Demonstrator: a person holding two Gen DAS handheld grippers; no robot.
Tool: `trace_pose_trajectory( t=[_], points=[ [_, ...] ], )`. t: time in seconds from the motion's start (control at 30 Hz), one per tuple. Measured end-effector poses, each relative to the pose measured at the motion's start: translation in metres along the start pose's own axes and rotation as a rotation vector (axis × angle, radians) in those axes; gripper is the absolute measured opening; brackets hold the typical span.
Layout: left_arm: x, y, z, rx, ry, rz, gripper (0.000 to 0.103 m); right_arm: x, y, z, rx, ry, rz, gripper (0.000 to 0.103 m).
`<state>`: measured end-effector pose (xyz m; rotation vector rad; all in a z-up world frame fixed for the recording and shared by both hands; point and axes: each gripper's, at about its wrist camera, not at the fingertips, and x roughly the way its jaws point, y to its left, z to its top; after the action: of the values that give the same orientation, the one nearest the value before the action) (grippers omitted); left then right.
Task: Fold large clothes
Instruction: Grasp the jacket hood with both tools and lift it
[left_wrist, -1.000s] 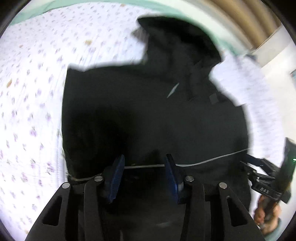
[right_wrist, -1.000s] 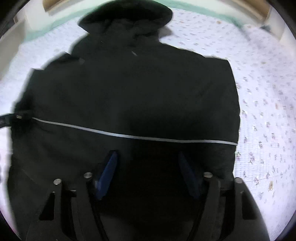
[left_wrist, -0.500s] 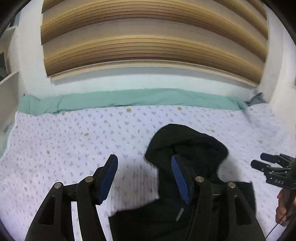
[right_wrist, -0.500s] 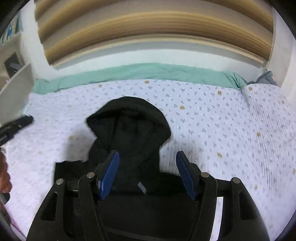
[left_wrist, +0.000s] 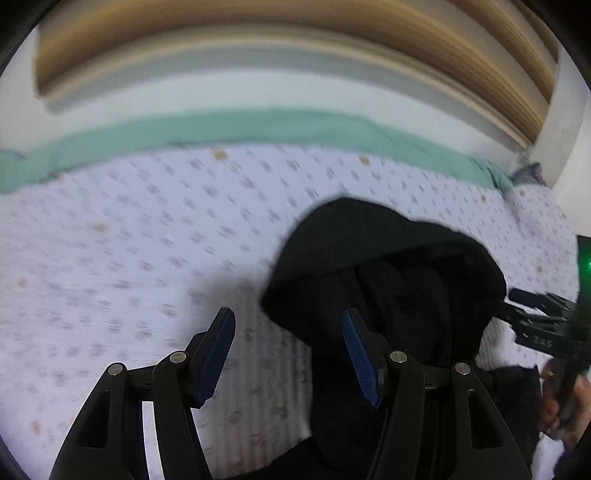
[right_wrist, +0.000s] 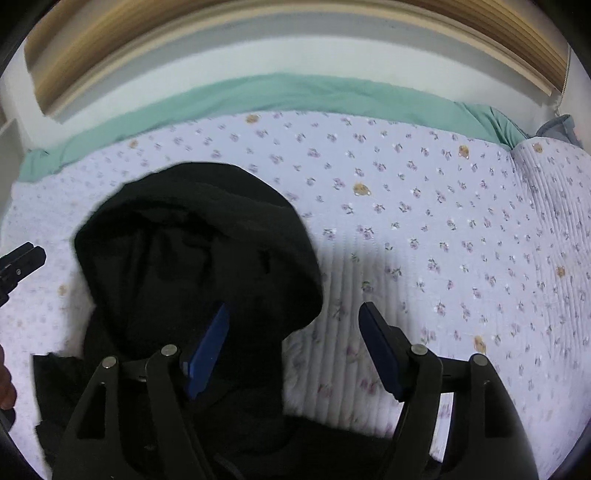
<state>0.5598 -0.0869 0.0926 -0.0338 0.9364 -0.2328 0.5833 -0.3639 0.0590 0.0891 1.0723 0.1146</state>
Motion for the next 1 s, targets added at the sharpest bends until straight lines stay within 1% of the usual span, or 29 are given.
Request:
trace_pose_trajectory(
  t=[0.07,0.1,0.13,0.17,0.2,0.23,0.27,0.3,0.33,0.4,0.43,0.47,0.5,0.53,0.57,0.6,0.63,0.67,0.7,0.73,0.77,0.8,0.83,0.87,0.9,0.97,1.0],
  points=[
    [0.019,0.000,-0.001,0.004,0.022,0.020,0.062,0.015,0.000,0.003,0.001,0.020,0.006,0.075],
    [0.031,0.001,0.001,0.000,0.035,0.032,0.062,0.020,0.000,0.004,0.003,0.020,0.014,0.072],
    [0.041,0.002,0.003,-0.007,0.046,0.037,0.062,0.026,0.001,0.006,0.003,0.022,0.016,0.055],
    [0.051,0.004,0.006,-0.016,0.053,0.043,0.062,0.033,0.001,0.008,0.001,0.037,0.003,0.033],
    [0.060,0.007,0.009,-0.036,0.055,0.047,0.055,0.036,0.002,0.008,0.001,0.037,-0.034,0.020],
    [0.064,0.012,0.011,-0.060,0.052,0.051,0.037,0.037,0.000,0.008,0.000,0.028,-0.053,0.016],
    [0.067,0.022,0.014,-0.107,0.054,0.030,0.013,0.034,-0.003,0.008,0.003,0.014,-0.051,0.009],
    [0.064,0.033,0.015,-0.163,0.059,-0.019,0.013,0.026,-0.007,0.005,0.004,-0.009,-0.046,0.008],
    [0.057,0.043,0.014,-0.207,0.043,-0.066,0.012,0.019,-0.009,0.003,0.001,-0.024,-0.046,0.007],
    [0.036,0.056,0.004,-0.246,0.018,-0.146,0.012,-0.002,-0.017,-0.005,-0.002,-0.060,-0.028,0.007],
    [0.027,0.059,-0.003,-0.245,0.020,-0.183,0.013,-0.010,-0.021,-0.009,0.001,-0.072,-0.011,0.007],
    [0.023,0.060,-0.008,-0.235,0.029,-0.192,0.014,-0.015,-0.023,-0.014,0.002,-0.078,0.005,0.007],
    [0.026,0.061,-0.015,-0.213,0.056,-0.175,0.014,-0.016,-0.023,-0.017,-0.001,-0.078,0.010,0.006],
    [0.036,0.061,-0.020,-0.194,0.091,-0.148,0.015,-0.012,-0.022,-0.021,-0.006,-0.069,0.010,0.006],
    [0.051,0.061,-0.025,-0.180,0.134,-0.122,0.016,0.000,-0.022,-0.026,-0.005,-0.042,0.008,0.006],
    [0.078,0.061,-0.032,-0.156,0.210,-0.084,0.016,0.014,-0.021,-0.029,0.002,-0.007,0.006,0.006],
    [0.092,0.059,-0.036,-0.143,0.238,-0.071,0.016,0.034,-0.022,-0.033,0.015,0.047,0.015,0.006],
    [0.097,0.055,-0.037,-0.122,0.234,-0.058,0.016,0.056,-0.024,-0.036,0.031,0.117,0.047,0.006],
    [0.093,0.048,-0.035,-0.080,0.217,-0.040,0.016,0.066,-0.025,-0.038,0.033,0.142,0.062,0.006],
    [0.087,0.042,-0.033,-0.037,0.196,-0.029,0.015,0.069,-0.025,-0.038,0.024,0.141,0.067,0.007],
    [0.080,0.037,-0.032,-0.001,0.174,-0.022,0.018,0.064,-0.026,-0.036,0.007,0.129,0.078,0.009],
    [0.069,0.034,-0.033,0.038,0.144,-0.008,0.028,0.055,-0.027,-0.034,-0.012,0.106,0.091,0.012],
    [0.060,0.034,-0.034,0.053,0.123,-0.005,0.034,0.045,-0.030,-0.034,-0.030,0.084,0.109,0.013],
    [0.049,0.036,-0.035,0.062,0.098,-0.012,0.048,0.034,-0.035,-0.034,-0.043,0.068,0.137,0.014],
    [0.036,0.039,-0.035,0.064,0.070,-0.029,0.052,0.022,-0.041,-0.034,-0.045,0.055,0.169,0.015],
    [0.013,0.046,-0.034,0.046,0.013,-0.075,0.054,0.000,-0.050,-0.034,-0.046,0.030,0.217,0.018],
    [0.002,0.050,-0.028,0.027,-0.019,-0.115,0.054,-0.011,-0.052,-0.032,-0.048,0.009,0.246,0.024]
  ],
)
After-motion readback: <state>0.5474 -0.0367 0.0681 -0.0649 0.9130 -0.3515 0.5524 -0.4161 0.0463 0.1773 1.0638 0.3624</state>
